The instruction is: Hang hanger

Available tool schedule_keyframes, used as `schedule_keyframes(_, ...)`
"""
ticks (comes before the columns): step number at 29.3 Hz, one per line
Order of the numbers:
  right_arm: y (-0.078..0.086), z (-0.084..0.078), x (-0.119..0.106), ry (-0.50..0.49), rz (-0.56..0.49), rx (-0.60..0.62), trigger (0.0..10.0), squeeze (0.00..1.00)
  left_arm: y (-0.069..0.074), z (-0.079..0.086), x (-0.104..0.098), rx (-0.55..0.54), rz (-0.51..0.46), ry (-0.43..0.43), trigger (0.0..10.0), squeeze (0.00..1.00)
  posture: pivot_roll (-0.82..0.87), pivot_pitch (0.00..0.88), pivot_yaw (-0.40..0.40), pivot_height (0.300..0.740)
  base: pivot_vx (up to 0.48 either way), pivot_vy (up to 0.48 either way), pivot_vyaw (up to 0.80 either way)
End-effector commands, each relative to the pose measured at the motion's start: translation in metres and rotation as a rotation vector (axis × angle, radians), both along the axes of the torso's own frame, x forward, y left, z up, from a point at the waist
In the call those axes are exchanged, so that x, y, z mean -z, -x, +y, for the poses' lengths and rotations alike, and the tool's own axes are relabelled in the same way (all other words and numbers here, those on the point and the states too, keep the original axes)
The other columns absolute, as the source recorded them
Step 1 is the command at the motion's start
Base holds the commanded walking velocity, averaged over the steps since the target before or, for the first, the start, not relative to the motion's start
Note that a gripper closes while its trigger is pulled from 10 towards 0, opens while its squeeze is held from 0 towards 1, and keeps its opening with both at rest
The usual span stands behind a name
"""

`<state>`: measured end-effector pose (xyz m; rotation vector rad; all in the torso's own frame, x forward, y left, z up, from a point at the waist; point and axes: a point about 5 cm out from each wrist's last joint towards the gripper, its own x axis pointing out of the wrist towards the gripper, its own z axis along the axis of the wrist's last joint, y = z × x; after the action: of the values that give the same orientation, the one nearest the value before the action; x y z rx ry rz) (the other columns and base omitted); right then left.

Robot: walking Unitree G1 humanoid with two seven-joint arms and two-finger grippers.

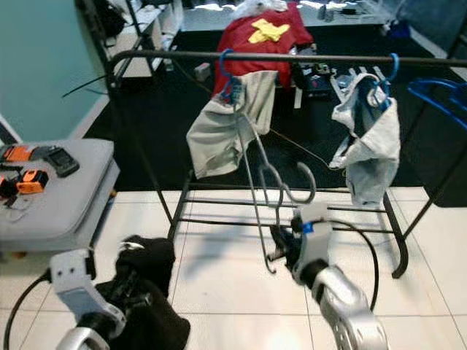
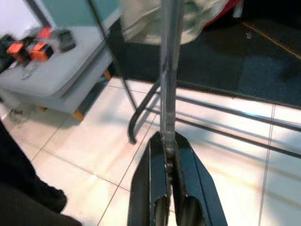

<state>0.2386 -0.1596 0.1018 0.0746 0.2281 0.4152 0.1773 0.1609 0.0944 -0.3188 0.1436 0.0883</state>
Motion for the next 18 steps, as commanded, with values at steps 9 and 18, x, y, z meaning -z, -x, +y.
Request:
schedule_keyframes(9,-0.006,0.004,-0.014,-0.2,-0.02,0.021,10.0,0.0,0.002,0.0,-0.02,0.017,-0.085,-0.04,10.0,0.0,-0.03,0.114,-0.012,0.74,0.0,0.0,0.75)
schedule_keyframes(18,0.0,-0.003,-0.019,-0.225,-0.034,0.061,10.0,0.0,0.014,0.001,-0.022,-0.049,-0.077,-0.085,10.0,0.0,-0.02,0.112,-0.001,0.74,0.0,0.0,0.71)
